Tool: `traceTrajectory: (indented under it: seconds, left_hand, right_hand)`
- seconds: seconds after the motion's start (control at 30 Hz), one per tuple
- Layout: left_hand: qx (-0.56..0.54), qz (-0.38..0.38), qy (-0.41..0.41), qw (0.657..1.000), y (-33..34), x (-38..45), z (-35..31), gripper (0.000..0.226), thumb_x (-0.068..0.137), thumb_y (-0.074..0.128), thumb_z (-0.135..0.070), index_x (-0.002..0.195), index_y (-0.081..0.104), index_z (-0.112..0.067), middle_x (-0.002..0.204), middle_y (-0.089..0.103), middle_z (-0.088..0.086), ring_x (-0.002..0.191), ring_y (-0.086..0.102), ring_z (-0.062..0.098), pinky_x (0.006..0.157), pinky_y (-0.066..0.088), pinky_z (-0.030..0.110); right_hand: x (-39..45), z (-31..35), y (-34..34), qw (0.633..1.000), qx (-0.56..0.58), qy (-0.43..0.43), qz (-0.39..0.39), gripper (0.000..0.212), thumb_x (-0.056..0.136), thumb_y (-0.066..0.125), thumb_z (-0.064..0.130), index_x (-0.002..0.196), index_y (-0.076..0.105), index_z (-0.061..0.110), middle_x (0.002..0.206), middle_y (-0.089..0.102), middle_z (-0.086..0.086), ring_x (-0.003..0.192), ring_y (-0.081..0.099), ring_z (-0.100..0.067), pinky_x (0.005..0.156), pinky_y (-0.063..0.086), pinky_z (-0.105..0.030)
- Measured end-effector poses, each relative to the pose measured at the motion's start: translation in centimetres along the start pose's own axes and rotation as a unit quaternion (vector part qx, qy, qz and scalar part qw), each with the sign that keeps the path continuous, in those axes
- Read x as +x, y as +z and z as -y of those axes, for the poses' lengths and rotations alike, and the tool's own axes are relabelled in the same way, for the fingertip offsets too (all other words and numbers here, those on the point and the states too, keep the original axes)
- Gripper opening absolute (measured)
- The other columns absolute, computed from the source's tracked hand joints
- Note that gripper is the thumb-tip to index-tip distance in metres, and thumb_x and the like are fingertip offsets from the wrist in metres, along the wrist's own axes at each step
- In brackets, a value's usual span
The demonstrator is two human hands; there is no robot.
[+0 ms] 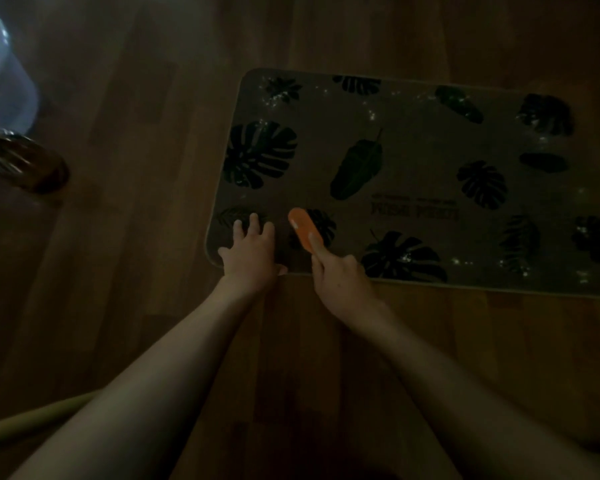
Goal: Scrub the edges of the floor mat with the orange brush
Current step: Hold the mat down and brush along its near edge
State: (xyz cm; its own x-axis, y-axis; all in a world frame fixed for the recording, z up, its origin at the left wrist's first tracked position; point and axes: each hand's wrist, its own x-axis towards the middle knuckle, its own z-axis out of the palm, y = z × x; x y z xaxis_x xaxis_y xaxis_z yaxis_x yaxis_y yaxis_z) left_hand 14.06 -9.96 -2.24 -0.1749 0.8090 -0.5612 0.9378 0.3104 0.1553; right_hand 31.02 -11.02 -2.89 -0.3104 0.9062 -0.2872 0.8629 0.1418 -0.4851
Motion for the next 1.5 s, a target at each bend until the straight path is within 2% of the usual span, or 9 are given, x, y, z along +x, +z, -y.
traceTrajectory:
  seconds: [0.3,0.5,0.6,0.77,0.93,1.07,1.2,1.3,1.5]
  left_hand:
    - [-0.02,0.008,-0.012,1.0,0.3,0.3,0.2,0.095,0.086,0.075,-0.034,0.156,0.013,-0.023,0.167,-0.005,0.002,0.152,-0.005,0.033,0.111,0.023,0.069]
    - [-0.022,-0.018,0.03,0.999,0.6,-0.4,-0.6,0.092,0.088,0.072,-0.033,0.157,0.011,-0.023,0.166,-0.003,0.009,0.151,-0.005,0.037,0.115,0.017,0.068]
    - [-0.039,-0.03,0.052,0.997,1.3,-0.5,-1.0,0.094,0.086,0.068,-0.051,0.157,0.011,-0.028,0.166,-0.006,0.003,0.151,-0.012,0.029,0.112,0.007,0.072]
    - [-0.011,-0.015,0.054,0.998,1.3,-0.4,-1.6,0.104,0.081,0.066,-0.066,0.158,0.003,-0.035,0.165,-0.013,0.005,0.15,-0.016,0.034,0.109,0.007,0.077]
    - [0.011,-0.027,0.061,0.998,1.7,-0.4,-1.3,0.104,0.08,0.061,-0.072,0.158,0.002,-0.036,0.166,-0.01,0.004,0.151,-0.013,0.035,0.108,0.011,0.076]
    - [0.026,-0.047,0.057,0.997,2.0,-0.4,-1.3,0.107,0.079,0.06,-0.074,0.158,0.003,-0.031,0.166,-0.007,0.005,0.151,-0.009,0.034,0.109,0.015,0.075]
    - [0.014,-0.063,0.04,0.997,1.9,-0.3,-1.4,0.099,0.086,0.064,-0.06,0.157,0.008,-0.019,0.167,-0.004,0.003,0.152,-0.006,0.03,0.11,0.018,0.074]
    - [0.001,-0.073,0.036,0.997,2.2,-0.1,-1.2,0.097,0.087,0.063,-0.058,0.156,0.011,-0.015,0.167,-0.002,0.002,0.153,-0.006,0.028,0.11,0.018,0.074]
    - [-0.002,-0.048,0.012,0.999,1.9,-0.3,-1.8,0.117,0.073,0.07,-0.07,0.157,0.007,-0.018,0.167,-0.005,0.001,0.152,-0.007,0.028,0.111,0.015,0.073]
  right_hand:
    - [3.5,0.8,-1.1,0.999,-0.031,0.022,-0.002,0.057,0.106,0.038,0.027,0.159,0.018,0.021,0.112,0.059,-0.02,0.087,0.061,-0.03,0.067,0.043,-0.036]
    - [-2.0,0.9,0.2,1.0,-0.02,0.007,0.02,0.056,0.107,0.039,0.027,0.159,0.02,0.02,0.102,0.064,-0.019,0.08,0.064,-0.029,0.065,0.052,-0.038]
    - [-1.5,1.1,0.1,1.0,-0.018,0.0,0.014,0.053,0.107,0.036,0.028,0.158,0.021,0.021,0.1,0.064,-0.019,0.079,0.065,-0.033,0.062,0.048,-0.037]
    - [-0.2,-2.1,-1.6,0.995,-0.07,0.067,0.011,0.053,0.106,0.033,0.024,0.156,0.017,0.025,0.101,0.063,-0.019,0.08,0.059,-0.034,0.064,0.042,-0.038]
    - [-1.8,-7.1,-3.8,0.986,-0.056,0.143,-0.065,0.056,0.106,0.038,0.029,0.158,0.019,0.022,0.097,0.065,-0.02,0.077,0.063,-0.033,0.059,0.043,-0.036]
    - [-1.1,-1.5,-1.8,0.992,0.016,0.124,-0.018,0.064,0.103,0.043,0.026,0.158,0.01,0.021,0.101,0.063,-0.019,0.087,0.064,-0.036,0.066,0.046,-0.038]
    - [-0.4,2.8,0.6,0.995,0.038,0.092,0.029,0.068,0.105,0.041,0.027,0.159,0.001,0.026,0.109,0.064,-0.019,0.089,0.065,-0.035,0.068,0.048,-0.04]
    - [-0.1,2.9,0.7,0.997,0.025,0.066,0.044,0.062,0.107,0.035,0.027,0.16,0.002,0.027,0.106,0.063,-0.02,0.086,0.064,-0.034,0.064,0.042,-0.037]
    - [-2.2,-2.3,-1.0,0.996,-0.064,0.031,0.052,0.062,0.107,0.037,0.024,0.16,0.005,0.028,0.106,0.061,-0.022,0.082,0.059,-0.034,0.067,0.038,-0.037]
